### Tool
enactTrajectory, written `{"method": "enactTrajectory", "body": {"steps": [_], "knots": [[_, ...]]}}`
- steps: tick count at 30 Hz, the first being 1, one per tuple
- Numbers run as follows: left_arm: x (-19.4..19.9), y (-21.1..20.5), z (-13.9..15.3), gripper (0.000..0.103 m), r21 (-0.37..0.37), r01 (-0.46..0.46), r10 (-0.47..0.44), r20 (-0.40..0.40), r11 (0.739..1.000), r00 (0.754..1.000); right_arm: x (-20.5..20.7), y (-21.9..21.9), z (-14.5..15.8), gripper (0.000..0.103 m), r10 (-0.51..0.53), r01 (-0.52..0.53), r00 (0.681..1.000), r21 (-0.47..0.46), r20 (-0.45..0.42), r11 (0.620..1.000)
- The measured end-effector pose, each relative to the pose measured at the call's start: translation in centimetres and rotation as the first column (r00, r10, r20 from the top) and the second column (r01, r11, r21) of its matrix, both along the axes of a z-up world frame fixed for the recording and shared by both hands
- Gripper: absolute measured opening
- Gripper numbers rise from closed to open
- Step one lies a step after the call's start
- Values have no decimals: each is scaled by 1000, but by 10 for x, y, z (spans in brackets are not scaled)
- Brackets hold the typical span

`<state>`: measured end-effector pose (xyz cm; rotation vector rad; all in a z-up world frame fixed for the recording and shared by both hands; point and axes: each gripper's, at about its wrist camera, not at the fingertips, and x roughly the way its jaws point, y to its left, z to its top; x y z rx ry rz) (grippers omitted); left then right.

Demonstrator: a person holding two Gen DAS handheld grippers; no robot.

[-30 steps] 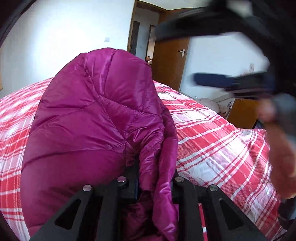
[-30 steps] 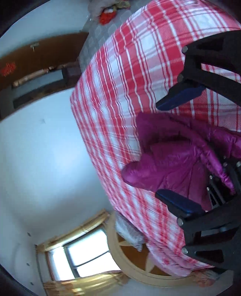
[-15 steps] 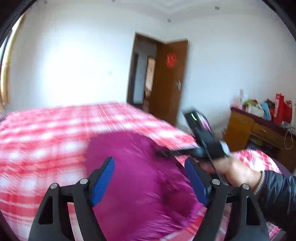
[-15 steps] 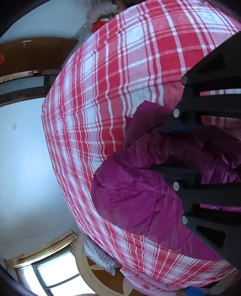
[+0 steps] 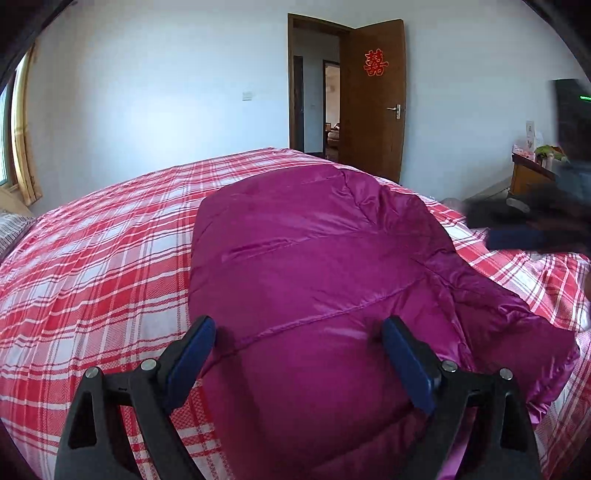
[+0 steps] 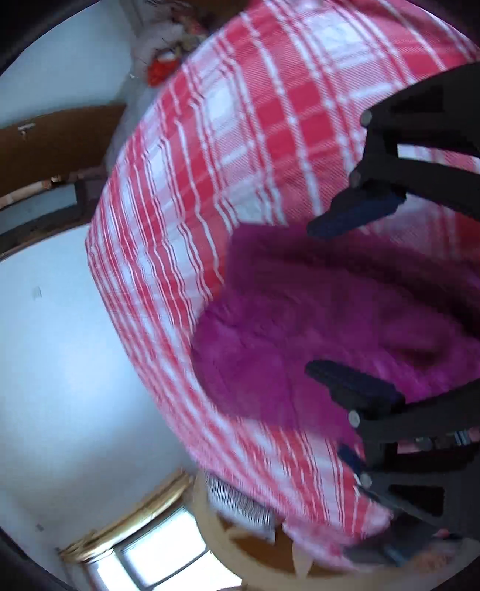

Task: Fold large clothes
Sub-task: 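Release the jacket with the left gripper and lift the right gripper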

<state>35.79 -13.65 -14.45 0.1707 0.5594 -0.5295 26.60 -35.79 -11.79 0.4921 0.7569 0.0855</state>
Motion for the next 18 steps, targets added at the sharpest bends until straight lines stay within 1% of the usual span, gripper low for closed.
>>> {"method": "enactTrajectory", "body": {"steps": [1, 2, 3, 4, 5, 6, 7, 8, 9, 10, 12, 14, 15, 16, 17, 18], "knots": [[0, 1, 0, 92, 2, 0, 0, -2, 1000, 1000, -9, 10, -3, 74, 19, -20, 1000, -46, -24, 999], [1, 4, 0, 92, -5, -1, 1, -9, 1000, 1000, -13, 15, -7, 67, 29, -31, 999, -59, -43, 998], [3, 4, 0, 92, -13, -2, 1, -17, 1000, 1000, -14, 19, -16, 59, 54, -58, 996, -48, -76, 997], [5, 5, -1, 92, -17, -2, 2, -23, 1000, 1000, -13, 23, -27, 40, 80, -86, 989, -44, -125, 995], [3, 3, -1, 92, -15, -2, 2, -27, 1000, 1000, -15, 24, -37, 17, 72, -83, 987, -69, -144, 994], [4, 2, -3, 92, -9, 10, -11, -41, 1000, 999, -19, 22, -44, 14, 47, -60, 990, -97, -131, 993], [5, 1, -6, 92, -1, 24, -24, -52, 1000, 998, -22, 17, -49, 12, 36, -45, 992, -72, -121, 996], [5, -1, -8, 92, 14, 35, -34, -56, 999, 998, -26, 7, -58, 12, 16, -17, 993, -3, -116, 1000], [2, -3, -8, 92, 21, 38, -37, -51, 999, 998, -29, 1, -64, 11, 3, 2, 994, 42, -110, 999], [0, -7, -8, 92, 36, 47, -45, -43, 998, 998, -29, 1, -70, 11, -4, 9, 993, 48, -114, 999], [-2, -11, -8, 92, 62, 54, -52, -33, 997, 998, -28, 5, -80, 11, -19, 22, 991, 27, -129, 999], [-3, -10, -2, 92, 79, 60, -58, -32, 995, 998, -27, 5, -83, 12, -24, 28, 991, 28, -133, 999], [-4, -7, 5, 92, 73, 60, -58, -29, 996, 998, -28, 4, -81, 12, -28, 30, 991, 14, -133, 999], [-7, -1, 17, 92, 44, 58, -58, -3, 997, 998, -29, 3, -79, 15, -29, 30, 991, 5, -131, 1000], [-8, 6, 27, 92, 17, 59, -59, 27, 998, 998, -30, 3, -76, 18, -22, 21, 992, -10, -127, 1000], [-10, 13, 43, 92, -13, 55, -54, 85, 998, 995, -31, 4, -73, 18, -12, 9, 992, -27, -124, 1000]]}}
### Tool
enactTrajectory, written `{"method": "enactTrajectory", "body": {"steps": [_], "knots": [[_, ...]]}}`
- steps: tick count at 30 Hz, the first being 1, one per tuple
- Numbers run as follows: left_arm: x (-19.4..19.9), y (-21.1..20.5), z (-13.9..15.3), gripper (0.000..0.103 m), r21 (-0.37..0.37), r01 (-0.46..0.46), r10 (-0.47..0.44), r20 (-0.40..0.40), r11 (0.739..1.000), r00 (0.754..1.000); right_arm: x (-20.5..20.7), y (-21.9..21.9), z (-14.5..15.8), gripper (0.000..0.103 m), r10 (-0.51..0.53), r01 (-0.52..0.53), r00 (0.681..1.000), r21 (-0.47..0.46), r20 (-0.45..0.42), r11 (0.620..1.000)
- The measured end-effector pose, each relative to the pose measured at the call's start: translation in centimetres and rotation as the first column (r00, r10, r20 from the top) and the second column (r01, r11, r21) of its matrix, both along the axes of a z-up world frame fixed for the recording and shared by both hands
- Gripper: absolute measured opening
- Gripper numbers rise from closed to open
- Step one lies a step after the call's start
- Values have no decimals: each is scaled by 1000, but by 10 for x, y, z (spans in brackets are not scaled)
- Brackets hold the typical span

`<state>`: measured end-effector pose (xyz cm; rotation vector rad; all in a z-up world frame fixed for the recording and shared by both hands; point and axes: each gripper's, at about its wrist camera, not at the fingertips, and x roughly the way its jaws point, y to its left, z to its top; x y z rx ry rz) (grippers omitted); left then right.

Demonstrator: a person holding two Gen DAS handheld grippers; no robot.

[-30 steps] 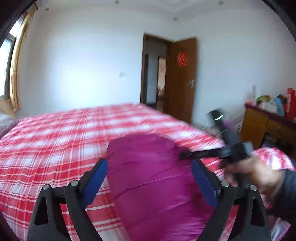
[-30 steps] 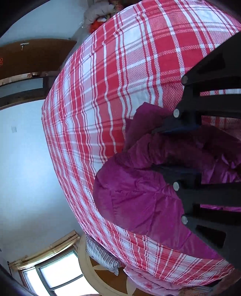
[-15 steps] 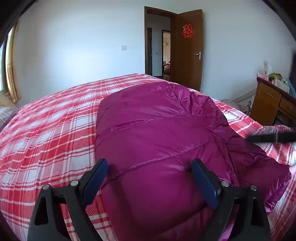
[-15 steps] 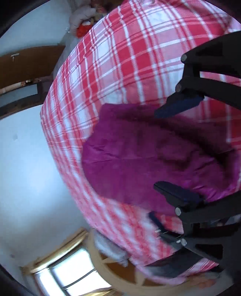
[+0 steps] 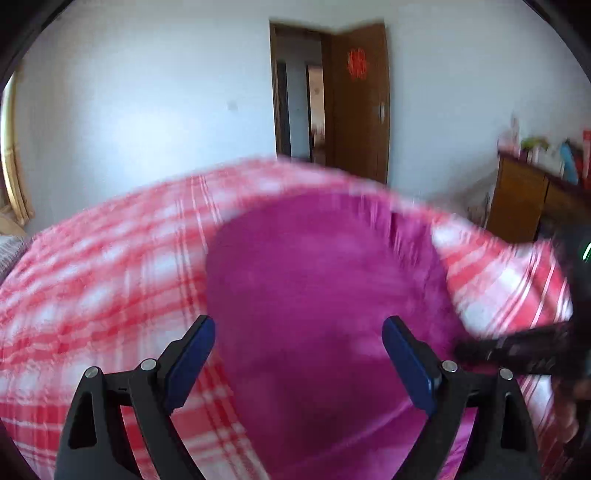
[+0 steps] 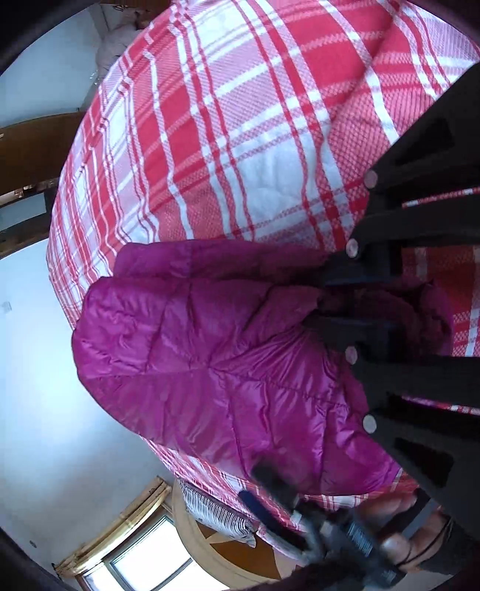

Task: Fold large clothes
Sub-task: 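Release the jacket with the left gripper and lift the right gripper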

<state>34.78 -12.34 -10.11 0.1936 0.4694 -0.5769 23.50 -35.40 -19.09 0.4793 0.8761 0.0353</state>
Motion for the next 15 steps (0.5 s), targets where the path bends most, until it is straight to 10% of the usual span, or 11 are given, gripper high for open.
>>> {"method": "enactTrajectory", "body": {"steps": [3, 8, 13, 15], "knots": [[11, 3, 12, 92, -1, -60, 60, 54, 998, 997, 1, 2, 16, 20, 10, -10, 1000, -56, 0, 998], [44, -26, -43, 92, 99, -48, 60, -118, 994, 991, -6, 8, 78, 37, -100, 125, 984, -176, 146, 976], [35, -28, -48, 92, 86, -68, 74, -79, 994, 994, 23, 23, 131, 82, -104, 123, 940, -38, 326, 992], [35, -25, -42, 92, 77, -77, 84, -88, 994, 993, 52, 27, 130, 82, -63, 53, 935, 38, 349, 998]]}}
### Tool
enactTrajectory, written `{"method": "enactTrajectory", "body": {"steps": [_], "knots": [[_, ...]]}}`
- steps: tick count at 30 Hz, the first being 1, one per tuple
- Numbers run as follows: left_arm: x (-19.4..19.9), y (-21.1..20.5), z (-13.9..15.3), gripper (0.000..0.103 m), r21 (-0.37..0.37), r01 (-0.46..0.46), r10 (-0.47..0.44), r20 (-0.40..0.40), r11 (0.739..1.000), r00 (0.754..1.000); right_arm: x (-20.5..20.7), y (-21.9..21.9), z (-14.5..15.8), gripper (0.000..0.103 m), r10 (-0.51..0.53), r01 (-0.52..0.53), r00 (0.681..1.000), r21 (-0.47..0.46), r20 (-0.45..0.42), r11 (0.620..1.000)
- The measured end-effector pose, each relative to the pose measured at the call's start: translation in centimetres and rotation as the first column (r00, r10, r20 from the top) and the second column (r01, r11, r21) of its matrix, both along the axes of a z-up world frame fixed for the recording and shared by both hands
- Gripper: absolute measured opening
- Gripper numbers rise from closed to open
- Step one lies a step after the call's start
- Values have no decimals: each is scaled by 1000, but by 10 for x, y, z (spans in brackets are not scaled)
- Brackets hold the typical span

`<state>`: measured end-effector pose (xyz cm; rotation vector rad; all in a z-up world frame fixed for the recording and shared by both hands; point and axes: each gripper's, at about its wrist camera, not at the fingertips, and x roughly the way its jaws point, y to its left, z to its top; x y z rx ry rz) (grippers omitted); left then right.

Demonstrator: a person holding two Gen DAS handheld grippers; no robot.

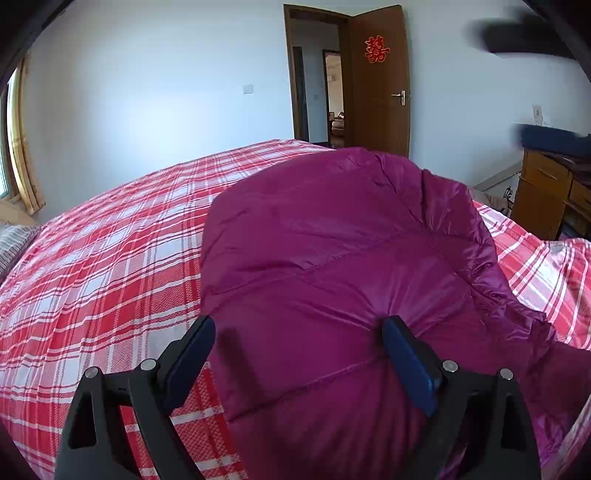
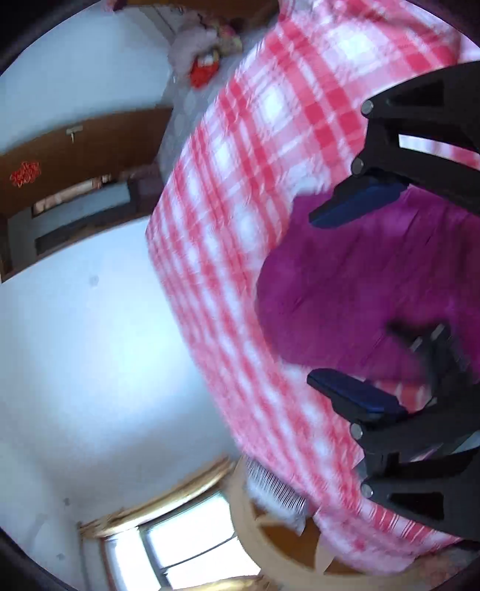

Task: Fold large clothes
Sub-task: 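Release the jacket with the left gripper and lift the right gripper, then grasp the folded jacket bundle with the left gripper while the right gripper grasps it too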

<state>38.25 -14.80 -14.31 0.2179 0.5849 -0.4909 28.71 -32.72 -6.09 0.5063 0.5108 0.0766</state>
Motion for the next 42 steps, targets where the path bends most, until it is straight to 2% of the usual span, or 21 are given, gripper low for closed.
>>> {"method": "enactTrajectory", "body": {"steps": [1, 2, 4, 6, 8, 11, 14, 16, 18, 20, 42], "knots": [[-1, 2, 3, 92, -11, -6, 6, 6, 1000, 1000, 11, 2, -5, 79, 23, -23, 1000, 14, 1, 1000], [-3, 6, 8, 92, -30, -9, 9, 17, 1000, 1000, 27, 5, -14, 71, 49, -49, 999, 2, -12, 999], [0, 8, 11, 92, -44, -5, 6, 18, 999, 1000, 48, 2, -40, 58, 22, -25, 996, -37, -88, 999], [2, 3, 7, 92, -31, 9, -9, 0, 999, 1000, 58, -6, -69, 58, 4, -8, 988, -20, -156, 1000], [3, -4, -2, 92, -4, 31, -31, -19, 1000, 999, 59, -13, -92, 50, -26, 17, 980, -43, -197, 999], [4, -9, -9, 94, -3, 48, -48, -29, 999, 998, 55, -16, -112, 48, -27, 12, 979, -74, -202, 997], [8, -14, -15, 99, 27, 28, -27, -39, 999, 999, 58, -23, -119, 48, -17, 7, 980, -52, -196, 999], [13, -13, -20, 102, 18, 11, -10, -66, 1000, 998, 62, -22, -123, 48, -15, 7, 980, -43, -198, 999], [20, -9, -26, 102, -18, 6, -8, -124, 1000, 992, 66, -21, -128, 48, -16, 7, 979, -46, -205, 999], [25, -6, -31, 102, -37, 1, -7, -150, 999, 989, 68, -18, -131, 48, -15, 6, 978, -47, -210, 999], [28, -10, -42, 102, -36, 1, -8, -188, 999, 982, 73, -18, -147, 48, -10, 4, 978, -28, -210, 1000]]}}
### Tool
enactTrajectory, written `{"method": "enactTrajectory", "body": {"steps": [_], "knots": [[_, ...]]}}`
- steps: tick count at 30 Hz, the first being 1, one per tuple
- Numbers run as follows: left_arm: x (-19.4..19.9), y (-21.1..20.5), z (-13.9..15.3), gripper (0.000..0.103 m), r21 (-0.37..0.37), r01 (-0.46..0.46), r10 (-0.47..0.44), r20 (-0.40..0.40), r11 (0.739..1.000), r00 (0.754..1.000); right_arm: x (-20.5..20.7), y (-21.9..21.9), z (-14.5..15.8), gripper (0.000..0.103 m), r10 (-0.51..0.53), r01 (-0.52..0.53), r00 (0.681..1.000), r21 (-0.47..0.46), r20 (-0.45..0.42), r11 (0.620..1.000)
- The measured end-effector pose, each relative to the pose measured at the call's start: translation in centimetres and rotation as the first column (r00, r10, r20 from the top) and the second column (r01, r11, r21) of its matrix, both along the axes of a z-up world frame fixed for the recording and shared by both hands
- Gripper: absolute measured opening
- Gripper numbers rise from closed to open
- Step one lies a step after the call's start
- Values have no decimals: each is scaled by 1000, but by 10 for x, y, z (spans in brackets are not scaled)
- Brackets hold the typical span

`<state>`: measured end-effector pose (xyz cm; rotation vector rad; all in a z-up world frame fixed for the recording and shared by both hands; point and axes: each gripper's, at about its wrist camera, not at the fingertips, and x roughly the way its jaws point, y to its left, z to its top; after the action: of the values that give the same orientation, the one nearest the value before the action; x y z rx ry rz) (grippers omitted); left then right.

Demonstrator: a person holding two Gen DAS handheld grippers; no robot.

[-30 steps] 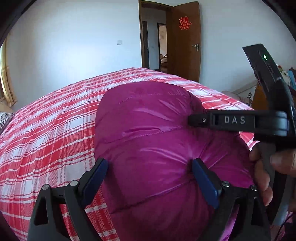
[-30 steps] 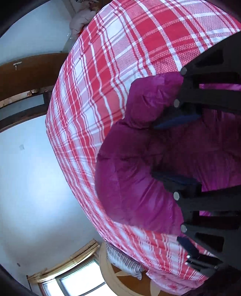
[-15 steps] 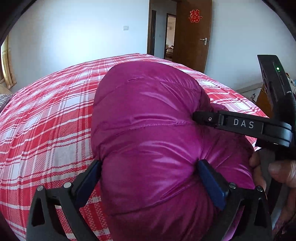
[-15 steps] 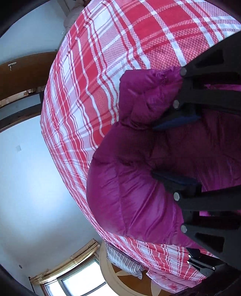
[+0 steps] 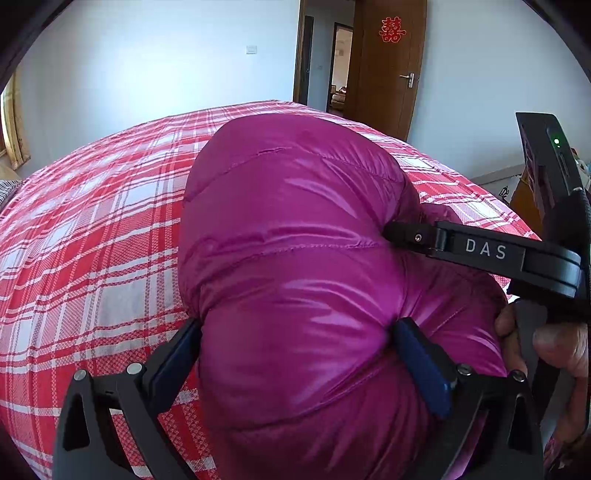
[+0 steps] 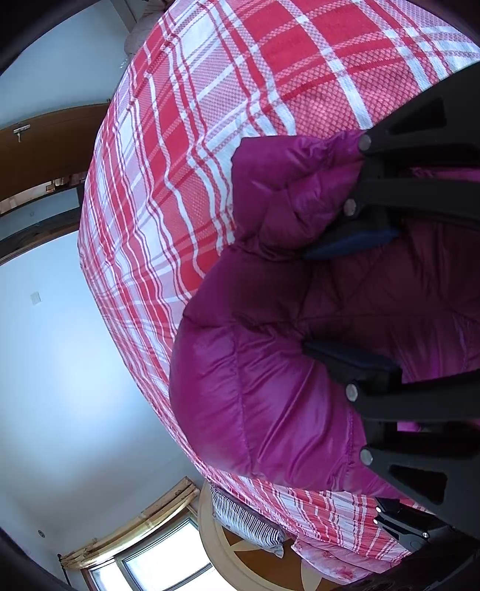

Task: Fold large clothes
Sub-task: 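Grasp the folded jacket bundle with the left gripper while the right gripper grasps it too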

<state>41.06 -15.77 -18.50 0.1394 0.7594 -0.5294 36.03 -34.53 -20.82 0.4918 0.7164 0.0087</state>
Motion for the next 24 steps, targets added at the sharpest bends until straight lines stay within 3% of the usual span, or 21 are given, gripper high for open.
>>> {"method": "enactTrajectory", "body": {"steps": [16, 22, 24], "knots": [[5, 3, -4, 102, -18, 6, -7, -40, 1000, 999, 3, -1, -4, 48, -3, 3, 1000, -16, 5, 1000], [6, 3, -3, 102, -12, 3, -3, -46, 1000, 999, 7, 6, -1, 49, -7, 6, 1000, -78, -20, 997], [4, 9, -2, 102, -47, -2, 0, -46, 999, 999, 1, 10, 5, 49, -21, 21, 1000, -119, 1, 993]]}}
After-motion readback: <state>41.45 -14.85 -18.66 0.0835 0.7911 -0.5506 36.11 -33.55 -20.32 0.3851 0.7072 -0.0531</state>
